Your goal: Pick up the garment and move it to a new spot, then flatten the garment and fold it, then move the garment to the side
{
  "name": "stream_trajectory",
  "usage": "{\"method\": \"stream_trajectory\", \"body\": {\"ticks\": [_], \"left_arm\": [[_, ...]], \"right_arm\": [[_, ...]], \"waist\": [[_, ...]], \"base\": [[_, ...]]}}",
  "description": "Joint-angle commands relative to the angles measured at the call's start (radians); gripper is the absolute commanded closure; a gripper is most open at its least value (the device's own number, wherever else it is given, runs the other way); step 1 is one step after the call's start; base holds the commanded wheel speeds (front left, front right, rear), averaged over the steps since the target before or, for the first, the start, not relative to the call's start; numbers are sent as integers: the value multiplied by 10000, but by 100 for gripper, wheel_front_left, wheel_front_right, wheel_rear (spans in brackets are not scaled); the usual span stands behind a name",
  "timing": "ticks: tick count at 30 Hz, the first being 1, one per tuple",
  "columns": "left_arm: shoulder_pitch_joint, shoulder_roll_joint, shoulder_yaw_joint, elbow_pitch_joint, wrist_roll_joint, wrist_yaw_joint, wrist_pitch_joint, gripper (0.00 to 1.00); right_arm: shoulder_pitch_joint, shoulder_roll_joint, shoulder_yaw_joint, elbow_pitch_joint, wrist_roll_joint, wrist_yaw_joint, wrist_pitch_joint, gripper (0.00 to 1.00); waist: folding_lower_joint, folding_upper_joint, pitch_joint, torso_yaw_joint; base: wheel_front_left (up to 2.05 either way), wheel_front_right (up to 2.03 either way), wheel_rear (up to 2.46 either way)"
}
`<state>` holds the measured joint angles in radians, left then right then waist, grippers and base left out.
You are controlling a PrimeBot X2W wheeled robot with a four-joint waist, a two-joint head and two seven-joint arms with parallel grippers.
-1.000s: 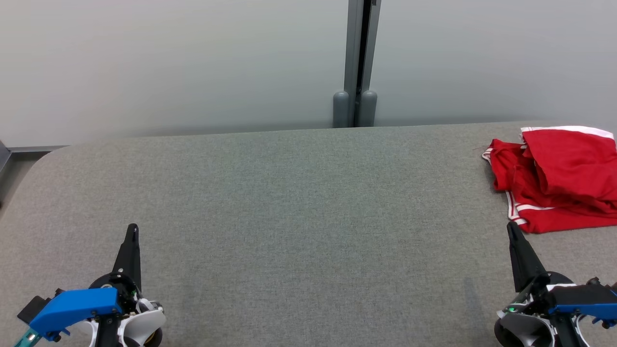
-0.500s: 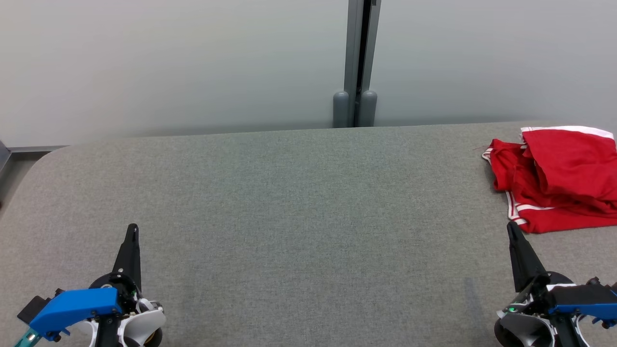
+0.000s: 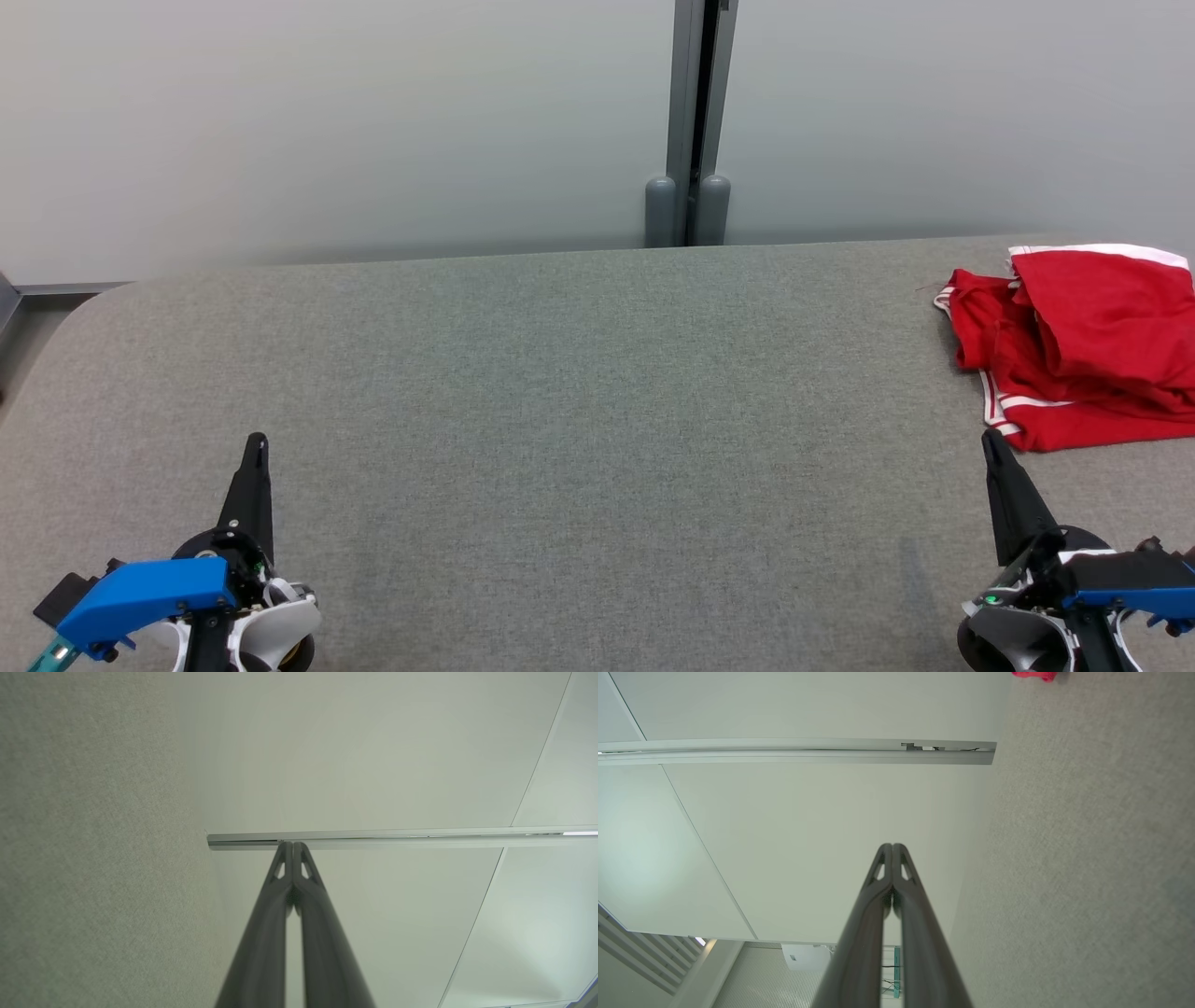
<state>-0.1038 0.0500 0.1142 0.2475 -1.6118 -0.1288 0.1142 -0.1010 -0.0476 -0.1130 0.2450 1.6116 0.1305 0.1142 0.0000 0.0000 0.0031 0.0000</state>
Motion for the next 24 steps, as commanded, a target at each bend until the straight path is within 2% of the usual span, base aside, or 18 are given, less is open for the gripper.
{"method": "stream_trajectory", "body": {"ticks": [1, 24], "left_arm": [[-92, 5, 14, -40, -22, -46, 35, 100], [-92, 5, 13, -39, -23, -47, 34, 100]], "right_arm": [[-140, -48, -20, 16, 26, 4, 17, 100], [-140, -48, -18, 16, 27, 4, 16, 100]], "waist": [[0, 0, 0, 0], [0, 0, 0, 0]], "base": [[0, 0, 0], [0, 0, 0]]}}
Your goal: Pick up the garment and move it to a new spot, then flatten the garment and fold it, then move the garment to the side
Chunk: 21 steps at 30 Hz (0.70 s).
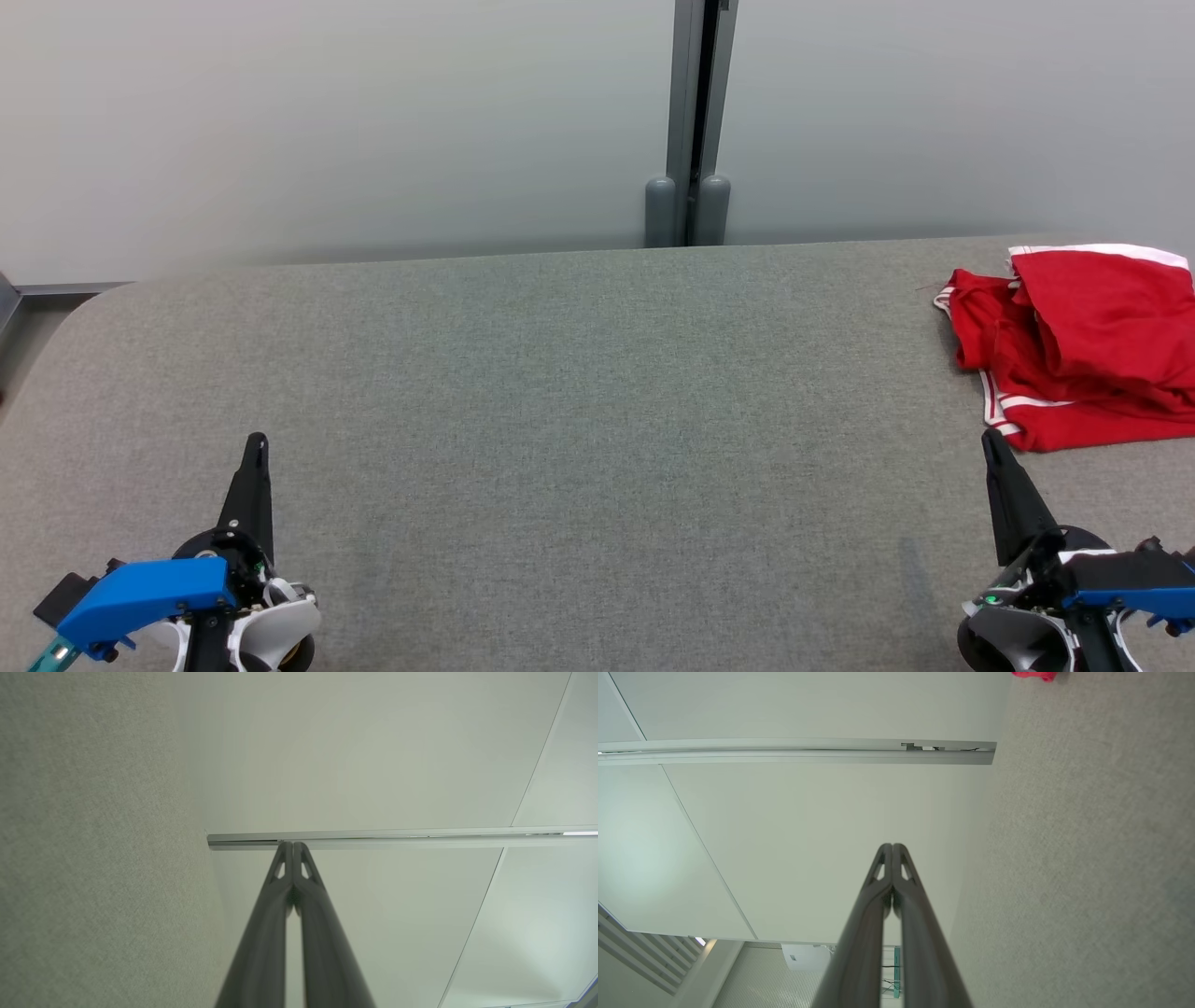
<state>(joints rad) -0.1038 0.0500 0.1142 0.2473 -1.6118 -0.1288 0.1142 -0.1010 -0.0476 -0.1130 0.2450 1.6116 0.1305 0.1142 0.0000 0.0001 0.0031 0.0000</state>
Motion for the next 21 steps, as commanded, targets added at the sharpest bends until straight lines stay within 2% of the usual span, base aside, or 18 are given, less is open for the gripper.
{"method": "stream_trajectory", "body": {"ticks": [1, 21], "left_arm": [[-92, 5, 13, -38, -23, -47, 34, 100], [-91, 5, 12, -38, -24, -47, 34, 100]], "right_arm": [[-140, -48, -18, 16, 27, 4, 16, 100], [-140, -48, -18, 16, 27, 4, 16, 100]], "waist": [[0, -1, 0, 0], [0, -1, 0, 0]], "base": [[0, 0, 0], [0, 0, 0]]}}
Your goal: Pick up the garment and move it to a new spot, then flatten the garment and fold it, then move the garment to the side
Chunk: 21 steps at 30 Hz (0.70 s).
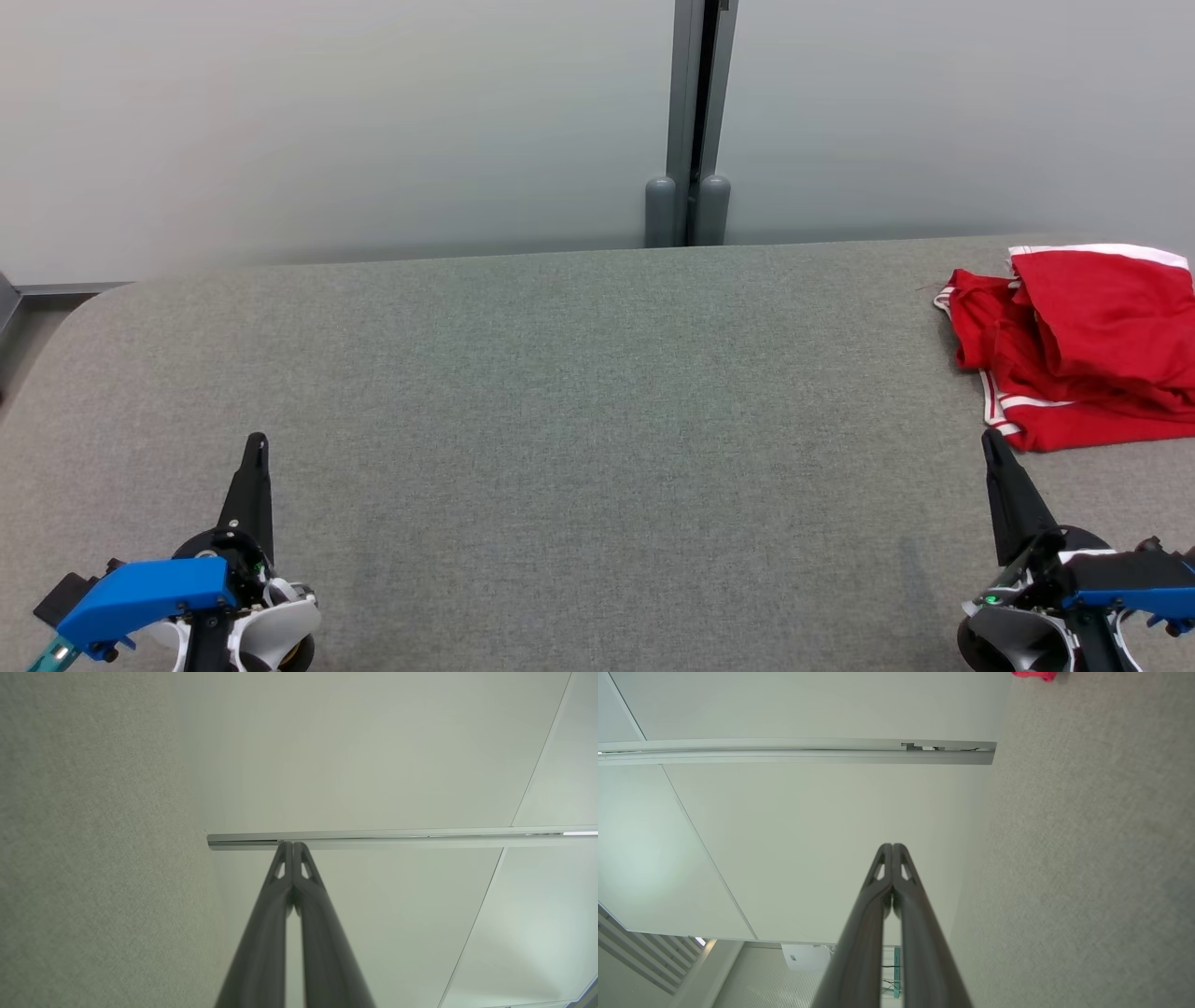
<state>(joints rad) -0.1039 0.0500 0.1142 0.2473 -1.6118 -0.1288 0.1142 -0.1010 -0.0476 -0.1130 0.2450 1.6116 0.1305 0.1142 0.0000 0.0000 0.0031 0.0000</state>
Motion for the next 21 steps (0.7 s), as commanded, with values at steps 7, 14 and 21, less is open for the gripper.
{"method": "stream_trajectory", "body": {"ticks": [7, 14, 21], "left_arm": [[-90, 5, 12, -39, -24, -47, 33, 100], [-90, 5, 11, -39, -24, -47, 33, 100], [-90, 5, 11, -39, -24, -47, 33, 100]], "right_arm": [[-140, -48, -17, 16, 28, 4, 15, 100], [-140, -48, -17, 16, 28, 4, 15, 100], [-140, -48, -17, 16, 28, 4, 15, 100]], "waist": [[0, 0, 0, 0], [0, 0, 0, 0], [0, 0, 0, 0]], "base": [[0, 0, 0], [0, 0, 0], [0, 0, 0]]}}
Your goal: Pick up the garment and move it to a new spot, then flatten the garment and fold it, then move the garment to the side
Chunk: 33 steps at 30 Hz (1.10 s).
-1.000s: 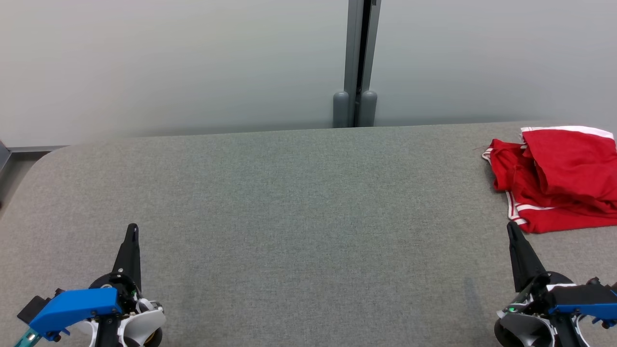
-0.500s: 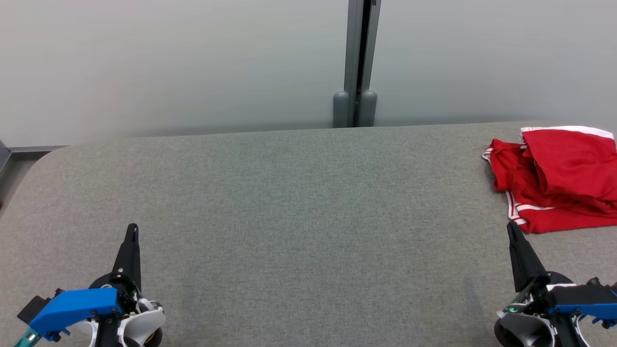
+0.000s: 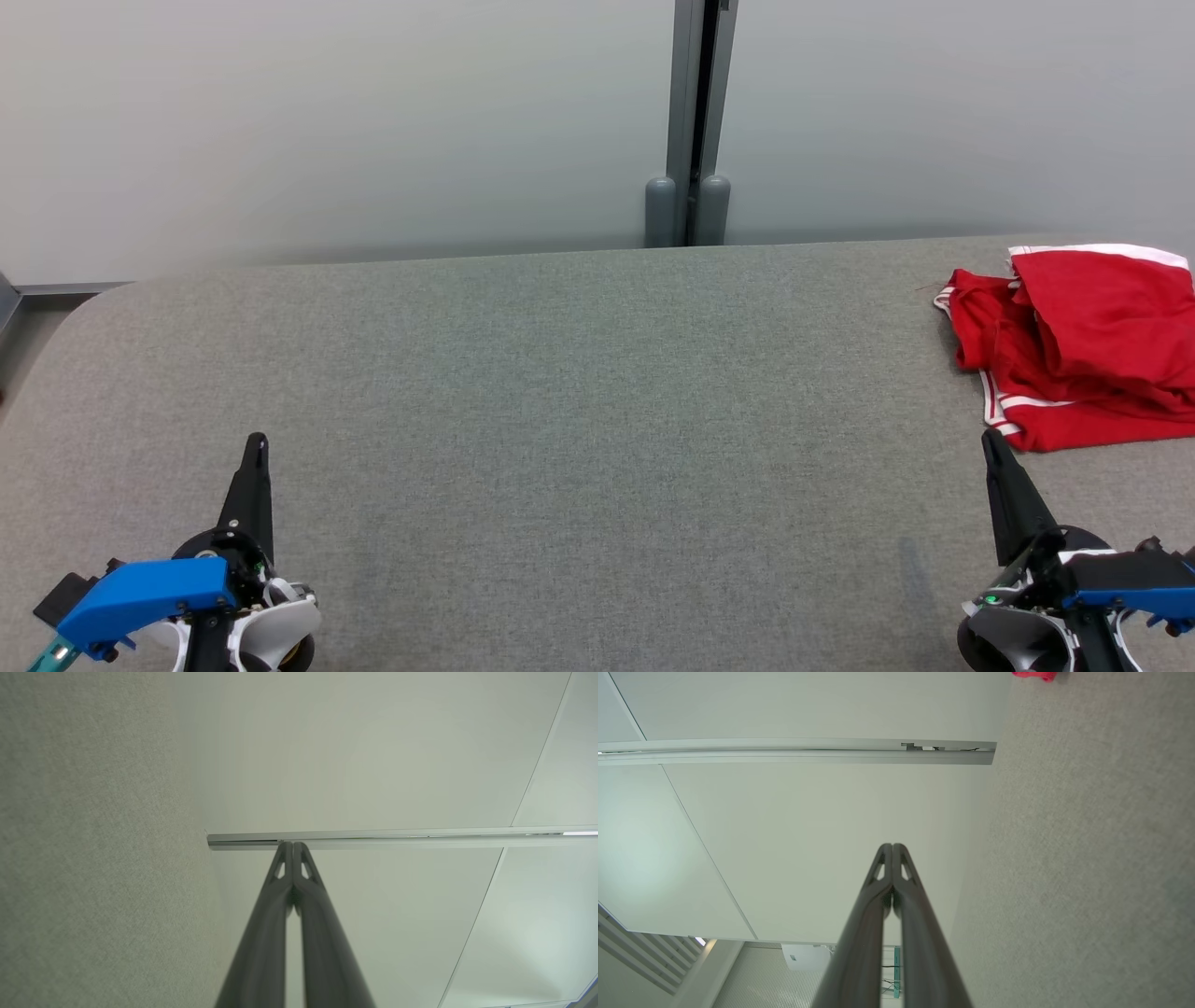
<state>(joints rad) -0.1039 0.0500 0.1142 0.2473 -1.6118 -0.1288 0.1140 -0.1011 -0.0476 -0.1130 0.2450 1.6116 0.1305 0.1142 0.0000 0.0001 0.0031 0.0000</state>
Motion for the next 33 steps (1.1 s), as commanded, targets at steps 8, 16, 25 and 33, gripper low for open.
{"method": "stream_trajectory", "body": {"ticks": [8, 16, 25, 33], "left_arm": [[-90, 5, 11, -40, -24, -47, 35, 100], [-90, 5, 11, -40, -24, -47, 34, 100], [-90, 5, 10, -40, -24, -47, 34, 100], [-90, 5, 10, -40, -25, -47, 34, 100]], "right_arm": [[-139, -48, -17, 16, 28, 4, 15, 100], [-139, -48, -17, 16, 28, 4, 15, 100], [-139, -48, -16, 16, 28, 4, 14, 100], [-139, -48, -16, 16, 28, 4, 14, 100]], "waist": [[0, -1, 0, 0], [0, -1, 0, 0], [0, -1, 0, 0], [0, -1, 0, 0]], "base": [[0, 0, 0], [0, 0, 0], [0, 0, 0], [0, 0, 0]]}}
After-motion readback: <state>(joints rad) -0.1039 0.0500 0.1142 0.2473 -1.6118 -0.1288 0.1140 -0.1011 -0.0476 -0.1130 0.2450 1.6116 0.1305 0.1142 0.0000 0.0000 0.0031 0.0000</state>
